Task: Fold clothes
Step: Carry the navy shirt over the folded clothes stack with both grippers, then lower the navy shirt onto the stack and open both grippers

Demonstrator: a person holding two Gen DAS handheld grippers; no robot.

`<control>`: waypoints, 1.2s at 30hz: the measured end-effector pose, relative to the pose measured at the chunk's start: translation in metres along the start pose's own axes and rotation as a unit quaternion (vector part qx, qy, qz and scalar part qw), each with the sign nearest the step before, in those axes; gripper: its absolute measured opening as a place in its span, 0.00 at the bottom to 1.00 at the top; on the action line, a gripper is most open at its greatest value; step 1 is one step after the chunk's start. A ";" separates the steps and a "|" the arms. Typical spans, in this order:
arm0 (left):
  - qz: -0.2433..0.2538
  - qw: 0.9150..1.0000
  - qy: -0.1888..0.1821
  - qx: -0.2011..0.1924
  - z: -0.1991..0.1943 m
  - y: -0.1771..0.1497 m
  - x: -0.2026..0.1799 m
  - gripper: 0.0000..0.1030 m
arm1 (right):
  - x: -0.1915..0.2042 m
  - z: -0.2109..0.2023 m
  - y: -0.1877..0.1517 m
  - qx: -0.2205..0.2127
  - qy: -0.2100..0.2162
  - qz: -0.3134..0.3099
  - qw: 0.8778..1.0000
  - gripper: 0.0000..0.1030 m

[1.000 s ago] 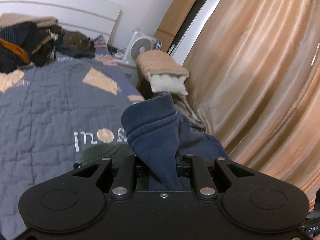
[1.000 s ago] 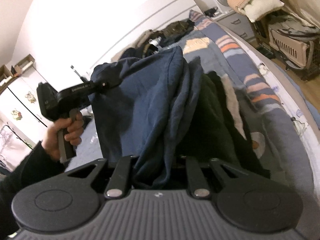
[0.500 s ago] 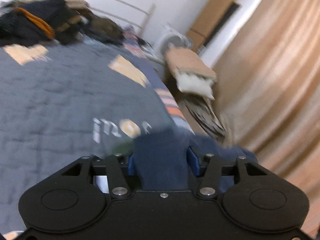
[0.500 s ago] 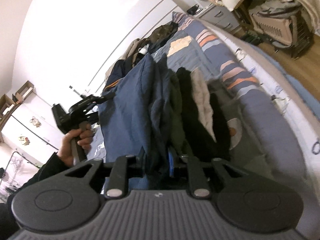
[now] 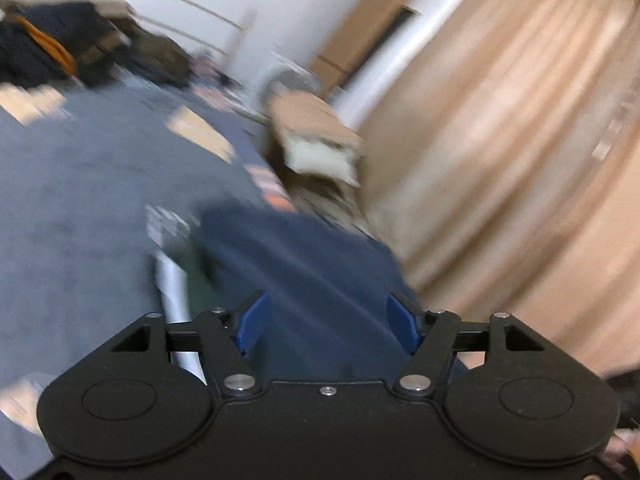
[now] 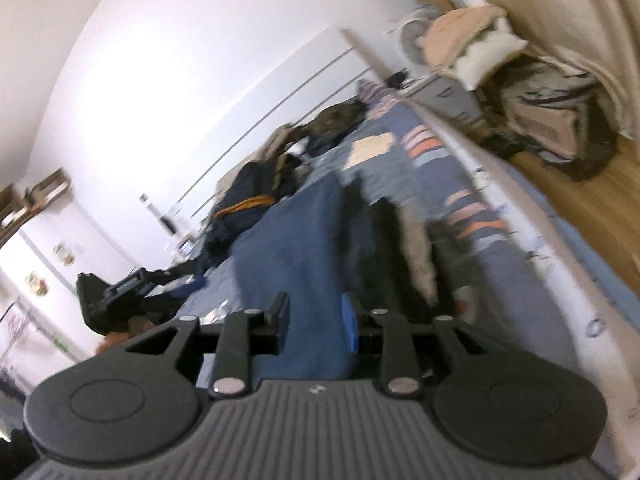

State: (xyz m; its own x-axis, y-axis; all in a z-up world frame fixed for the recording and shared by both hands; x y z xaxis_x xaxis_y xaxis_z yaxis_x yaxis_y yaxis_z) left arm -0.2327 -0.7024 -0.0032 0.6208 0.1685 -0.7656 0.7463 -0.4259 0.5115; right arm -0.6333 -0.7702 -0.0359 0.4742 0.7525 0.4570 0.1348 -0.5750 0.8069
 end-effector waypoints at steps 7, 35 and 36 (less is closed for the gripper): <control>-0.076 0.991 -0.057 0.095 0.030 -0.073 0.010 0.62 | 0.018 0.040 -0.019 0.040 0.039 0.015 0.998 0.29; -0.118 0.987 -0.085 0.065 0.086 0.003 0.022 0.67 | -0.035 0.044 -0.050 0.045 0.030 0.085 0.995 0.25; -0.122 0.988 -0.078 0.057 0.089 0.010 0.027 0.67 | -0.035 0.044 -0.050 0.045 0.030 0.085 0.995 0.25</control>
State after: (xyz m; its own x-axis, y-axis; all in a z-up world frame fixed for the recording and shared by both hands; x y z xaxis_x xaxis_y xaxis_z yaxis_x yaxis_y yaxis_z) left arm -0.2295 -0.7810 -0.0535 0.3739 0.1426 -0.9164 0.8318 -0.4886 0.2634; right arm -0.6183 -0.7819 -0.1086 0.4440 0.6579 0.6082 0.1351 -0.7202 0.6805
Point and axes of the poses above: each gripper's, at about its wrist camera, not at the fingertips, and z roughly the way its jaws point, x to its left, y to its top, the point moved 4 cm from there along z, roughly the way its jaws point, and after that the axes turned 15 degrees about -z, right-handed, at the moved point
